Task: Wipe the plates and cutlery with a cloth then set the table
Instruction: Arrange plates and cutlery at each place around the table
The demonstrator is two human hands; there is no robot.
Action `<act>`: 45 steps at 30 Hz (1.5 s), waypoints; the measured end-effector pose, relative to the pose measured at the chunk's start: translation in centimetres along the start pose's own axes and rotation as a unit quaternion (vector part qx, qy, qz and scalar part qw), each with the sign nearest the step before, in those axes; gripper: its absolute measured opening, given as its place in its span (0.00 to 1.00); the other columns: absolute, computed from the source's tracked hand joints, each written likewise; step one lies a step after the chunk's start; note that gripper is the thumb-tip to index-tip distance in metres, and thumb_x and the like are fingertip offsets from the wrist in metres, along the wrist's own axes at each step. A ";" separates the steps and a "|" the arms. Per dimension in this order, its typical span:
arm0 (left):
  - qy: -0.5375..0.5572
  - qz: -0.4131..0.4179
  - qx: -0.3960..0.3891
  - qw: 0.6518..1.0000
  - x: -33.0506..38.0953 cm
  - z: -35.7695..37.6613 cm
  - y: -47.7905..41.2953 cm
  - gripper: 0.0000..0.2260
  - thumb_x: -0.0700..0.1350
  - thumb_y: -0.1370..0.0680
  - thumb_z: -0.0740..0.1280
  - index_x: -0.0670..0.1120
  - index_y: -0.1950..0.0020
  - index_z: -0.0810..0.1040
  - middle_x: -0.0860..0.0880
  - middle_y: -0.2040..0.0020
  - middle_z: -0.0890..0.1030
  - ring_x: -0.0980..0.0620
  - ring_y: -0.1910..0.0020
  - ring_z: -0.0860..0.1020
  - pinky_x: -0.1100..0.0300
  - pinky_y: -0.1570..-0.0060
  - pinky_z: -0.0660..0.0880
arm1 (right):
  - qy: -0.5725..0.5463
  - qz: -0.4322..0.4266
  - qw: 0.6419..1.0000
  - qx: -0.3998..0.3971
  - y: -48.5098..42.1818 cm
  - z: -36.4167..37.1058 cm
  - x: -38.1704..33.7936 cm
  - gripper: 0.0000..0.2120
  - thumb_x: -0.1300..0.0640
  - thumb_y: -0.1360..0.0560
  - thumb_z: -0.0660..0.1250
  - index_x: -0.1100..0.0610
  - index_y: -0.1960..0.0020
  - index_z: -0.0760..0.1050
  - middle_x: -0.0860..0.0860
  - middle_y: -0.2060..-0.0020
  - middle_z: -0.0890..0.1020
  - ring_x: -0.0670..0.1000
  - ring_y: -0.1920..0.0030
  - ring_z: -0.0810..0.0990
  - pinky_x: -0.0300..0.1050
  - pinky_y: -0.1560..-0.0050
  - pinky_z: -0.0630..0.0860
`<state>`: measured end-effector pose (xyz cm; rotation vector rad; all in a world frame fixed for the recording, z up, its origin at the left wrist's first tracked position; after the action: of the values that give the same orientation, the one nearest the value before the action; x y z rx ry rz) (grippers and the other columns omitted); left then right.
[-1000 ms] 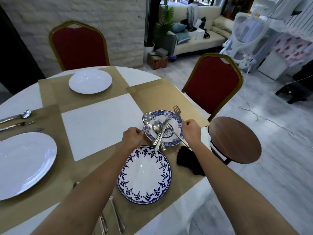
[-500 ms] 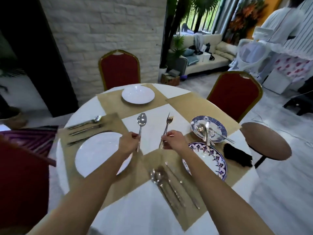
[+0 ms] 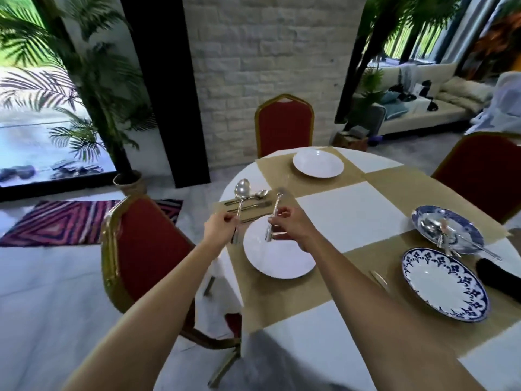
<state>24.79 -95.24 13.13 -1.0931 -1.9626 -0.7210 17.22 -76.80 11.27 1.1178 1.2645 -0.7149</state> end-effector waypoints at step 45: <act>0.037 0.150 -0.233 0.960 -5.0 -16.1 -55.0 0.10 0.42 0.22 0.67 0.37 0.46 0.81 0.36 0.51 0.82 0.43 0.55 0.80 0.54 0.54 0.73 | -0.076 0.014 0.935 0.345 -39.6 24.1 -11.0 0.03 0.63 0.24 0.69 0.58 0.55 0.75 0.57 0.61 0.79 0.52 0.66 0.79 0.37 0.75 0.75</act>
<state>-16.02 -135.77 11.93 -1.5776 -1.5469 -1.0669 -12.07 -114.33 10.36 1.6003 0.8708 -1.2534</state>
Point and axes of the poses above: each hand's wrist, its own y-axis away from the middle knuckle, its own z-axis out of the palm, x = y × z, the point moved 10 cm from there along -y, towards the middle knuckle
